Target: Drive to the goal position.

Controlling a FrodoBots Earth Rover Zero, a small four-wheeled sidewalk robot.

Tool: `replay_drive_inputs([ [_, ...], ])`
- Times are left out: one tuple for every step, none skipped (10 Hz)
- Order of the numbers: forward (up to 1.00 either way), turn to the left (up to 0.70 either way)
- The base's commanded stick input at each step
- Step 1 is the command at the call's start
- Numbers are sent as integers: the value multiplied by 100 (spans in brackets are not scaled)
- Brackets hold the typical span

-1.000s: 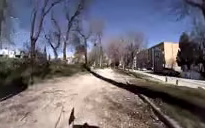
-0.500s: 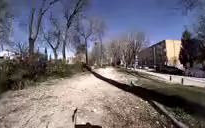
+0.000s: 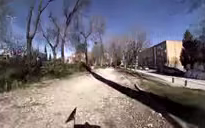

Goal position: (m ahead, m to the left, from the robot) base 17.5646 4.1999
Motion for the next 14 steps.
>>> replay_drive_inputs([
  [100, 0],
  [100, 0],
  [100, 0],
  [100, 0],
  [100, 0],
  [100, 0],
  [100, 0],
  [100, 0],
  [100, 0],
  [100, 0],
  [100, -6],
  [100, -11],
  [100, -30],
  [100, -38],
])
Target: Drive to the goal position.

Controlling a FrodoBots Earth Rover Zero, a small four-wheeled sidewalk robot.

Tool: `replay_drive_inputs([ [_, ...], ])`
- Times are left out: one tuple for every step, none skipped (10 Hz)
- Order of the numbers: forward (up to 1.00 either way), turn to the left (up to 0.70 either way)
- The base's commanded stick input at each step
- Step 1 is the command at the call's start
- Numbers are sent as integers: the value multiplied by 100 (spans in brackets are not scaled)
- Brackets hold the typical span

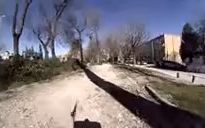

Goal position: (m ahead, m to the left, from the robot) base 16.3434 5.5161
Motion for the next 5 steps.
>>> replay_drive_inputs([
  [100, -37],
  [100, -32],
  [100, -24],
  [100, -10],
  [100, 0],
])
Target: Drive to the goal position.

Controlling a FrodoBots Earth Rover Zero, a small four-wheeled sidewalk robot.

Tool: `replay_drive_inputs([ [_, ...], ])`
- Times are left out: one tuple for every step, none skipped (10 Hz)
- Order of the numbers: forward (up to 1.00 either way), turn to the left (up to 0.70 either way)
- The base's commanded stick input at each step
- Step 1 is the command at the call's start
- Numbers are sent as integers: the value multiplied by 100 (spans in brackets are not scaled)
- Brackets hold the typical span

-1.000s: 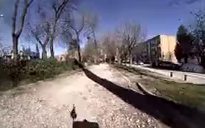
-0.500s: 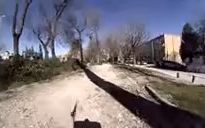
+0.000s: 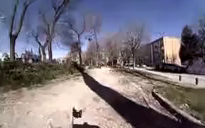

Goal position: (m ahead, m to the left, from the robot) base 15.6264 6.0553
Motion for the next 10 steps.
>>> replay_drive_inputs([
  [100, 0],
  [100, 0],
  [100, 0],
  [100, 0],
  [100, 0],
  [100, 0],
  [100, 0],
  [100, 0],
  [100, 0],
  [100, 0],
])
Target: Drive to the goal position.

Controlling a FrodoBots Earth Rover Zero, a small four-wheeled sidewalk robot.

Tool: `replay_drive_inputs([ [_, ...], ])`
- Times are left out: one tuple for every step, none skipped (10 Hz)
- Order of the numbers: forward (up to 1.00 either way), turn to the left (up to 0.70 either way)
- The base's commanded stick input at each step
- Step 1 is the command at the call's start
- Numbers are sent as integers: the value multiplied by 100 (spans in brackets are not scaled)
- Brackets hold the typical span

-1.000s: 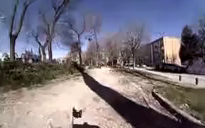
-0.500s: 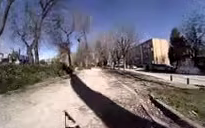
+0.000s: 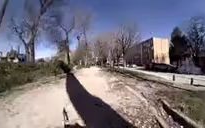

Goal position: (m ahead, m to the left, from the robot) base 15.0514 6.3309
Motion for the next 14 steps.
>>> replay_drive_inputs([
  [100, 0],
  [100, 0],
  [100, 0],
  [100, 0],
  [100, 0],
  [100, 0],
  [100, 0],
  [100, 0],
  [100, 0],
  [100, 0],
  [100, 0],
  [100, 0],
  [100, 0],
  [100, 0],
])
